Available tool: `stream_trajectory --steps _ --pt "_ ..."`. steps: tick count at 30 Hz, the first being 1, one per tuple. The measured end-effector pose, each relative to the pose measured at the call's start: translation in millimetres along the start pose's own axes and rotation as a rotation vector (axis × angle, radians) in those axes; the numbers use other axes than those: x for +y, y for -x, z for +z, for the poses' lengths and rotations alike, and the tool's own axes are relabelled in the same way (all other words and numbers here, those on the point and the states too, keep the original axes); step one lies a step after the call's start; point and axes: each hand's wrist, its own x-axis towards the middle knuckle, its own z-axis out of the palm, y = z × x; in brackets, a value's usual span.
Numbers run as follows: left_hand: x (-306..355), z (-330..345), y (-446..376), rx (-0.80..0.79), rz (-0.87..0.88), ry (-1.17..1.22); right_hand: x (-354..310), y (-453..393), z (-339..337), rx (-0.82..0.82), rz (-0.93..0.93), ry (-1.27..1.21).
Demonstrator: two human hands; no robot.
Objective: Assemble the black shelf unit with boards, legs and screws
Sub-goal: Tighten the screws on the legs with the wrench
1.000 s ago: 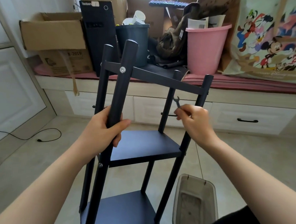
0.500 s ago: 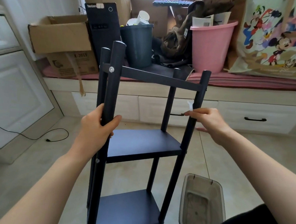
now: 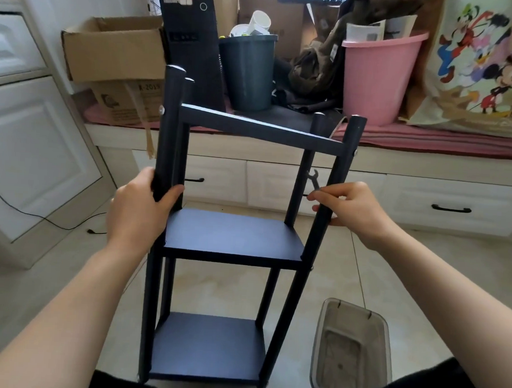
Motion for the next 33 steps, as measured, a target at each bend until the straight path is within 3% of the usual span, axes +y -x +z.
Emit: stream_trajectory --steps 5,20,27,30,33 --pt "-23 -3 -7 -0.036 -0.125 0.103 -12 9 19 -0.027 -0.068 0.031" --pt "-39 8 0 -0.087 -0.284 0.315 -20 19 27 -0.066 -0.166 0.007" --pt "-36 13 -6 -0.079 -0.292 0.139 -30 25 26 -0.064 -0.206 -0.037" --pt "-20 4 -10 -0.074 -0.43 -0.032 -37 26 26 -0.064 -0.243 -0.045" --pt "14 -1 -1 -0.032 -0.407 0.075 -42 28 28 -0.094 -0.271 -0.059"
